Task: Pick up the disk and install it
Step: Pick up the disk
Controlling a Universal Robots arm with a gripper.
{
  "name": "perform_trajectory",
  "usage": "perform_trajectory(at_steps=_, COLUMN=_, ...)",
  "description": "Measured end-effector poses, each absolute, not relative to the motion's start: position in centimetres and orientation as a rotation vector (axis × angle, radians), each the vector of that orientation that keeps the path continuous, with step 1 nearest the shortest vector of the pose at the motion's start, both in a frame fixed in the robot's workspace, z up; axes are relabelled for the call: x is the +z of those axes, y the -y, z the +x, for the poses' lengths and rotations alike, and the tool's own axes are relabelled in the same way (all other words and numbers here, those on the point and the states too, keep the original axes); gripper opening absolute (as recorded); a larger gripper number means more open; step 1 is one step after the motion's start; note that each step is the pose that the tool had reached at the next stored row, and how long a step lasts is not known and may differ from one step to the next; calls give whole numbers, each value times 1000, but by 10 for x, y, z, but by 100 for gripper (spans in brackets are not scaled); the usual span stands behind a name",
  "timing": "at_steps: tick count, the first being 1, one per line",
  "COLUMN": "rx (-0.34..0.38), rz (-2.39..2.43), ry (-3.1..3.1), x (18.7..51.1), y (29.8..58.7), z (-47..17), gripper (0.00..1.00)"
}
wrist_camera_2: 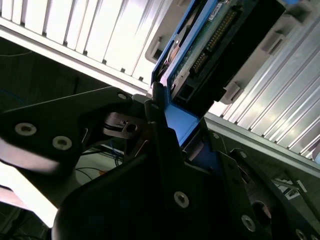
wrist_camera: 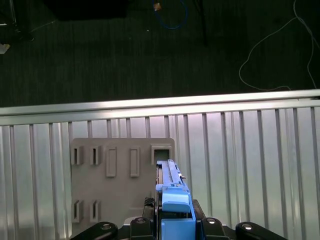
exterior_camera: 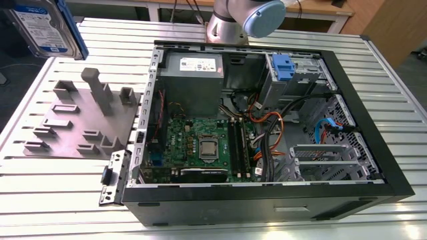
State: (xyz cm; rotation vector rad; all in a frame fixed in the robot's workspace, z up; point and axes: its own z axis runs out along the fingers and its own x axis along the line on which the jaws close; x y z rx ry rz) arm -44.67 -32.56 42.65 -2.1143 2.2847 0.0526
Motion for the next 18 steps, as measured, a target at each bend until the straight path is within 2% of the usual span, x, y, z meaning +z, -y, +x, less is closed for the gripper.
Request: perform_trajectory(at_steps=18, rx=53, rz=-2114, ry=-2285, x=453, y=326, z=-447, gripper=36)
